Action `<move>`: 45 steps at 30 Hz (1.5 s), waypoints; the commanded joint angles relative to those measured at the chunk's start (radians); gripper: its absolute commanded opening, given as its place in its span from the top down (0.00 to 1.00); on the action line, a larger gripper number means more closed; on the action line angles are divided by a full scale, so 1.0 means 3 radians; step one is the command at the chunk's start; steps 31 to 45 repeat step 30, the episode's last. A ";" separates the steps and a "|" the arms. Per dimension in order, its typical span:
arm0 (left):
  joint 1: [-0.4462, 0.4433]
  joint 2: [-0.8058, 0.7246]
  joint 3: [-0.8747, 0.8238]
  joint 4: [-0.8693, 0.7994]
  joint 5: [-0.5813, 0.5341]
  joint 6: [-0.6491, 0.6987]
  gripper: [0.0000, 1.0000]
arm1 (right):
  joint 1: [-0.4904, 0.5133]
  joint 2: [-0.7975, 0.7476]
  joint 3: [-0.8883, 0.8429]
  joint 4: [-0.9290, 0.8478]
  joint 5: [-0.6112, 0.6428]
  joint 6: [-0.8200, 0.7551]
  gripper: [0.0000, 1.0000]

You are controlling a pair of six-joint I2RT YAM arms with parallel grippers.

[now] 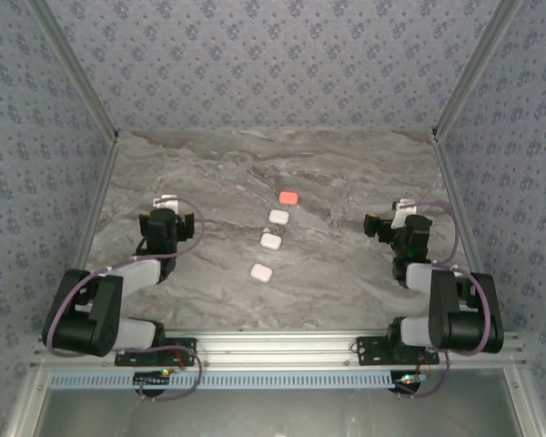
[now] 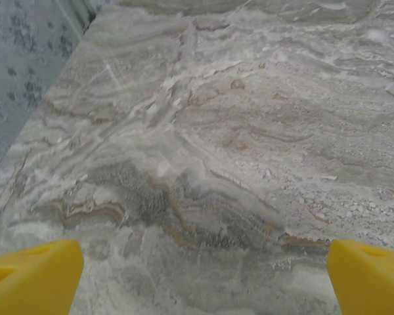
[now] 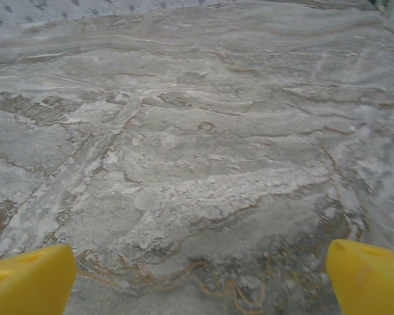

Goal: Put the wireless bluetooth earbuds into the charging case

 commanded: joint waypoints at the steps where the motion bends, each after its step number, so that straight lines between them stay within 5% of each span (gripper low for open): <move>1: 0.0061 0.0114 -0.0089 0.0777 0.0279 0.0336 0.05 | -0.0027 0.0310 0.0077 0.0514 -0.0308 -0.0140 0.00; 9: 0.0502 0.0617 -0.0275 0.1600 0.0899 0.0062 0.02 | 0.0038 0.0515 0.0288 0.0290 -0.0192 -0.0174 0.00; 12: 0.0630 0.0602 0.0026 0.0978 0.1096 -0.0015 0.01 | 0.0061 0.0513 0.0295 0.0266 -0.0145 -0.0178 0.00; 45: 0.0728 0.0613 0.0094 0.0843 0.1055 -0.0171 0.01 | 0.0140 0.0509 0.0316 0.0227 0.0091 -0.0188 0.00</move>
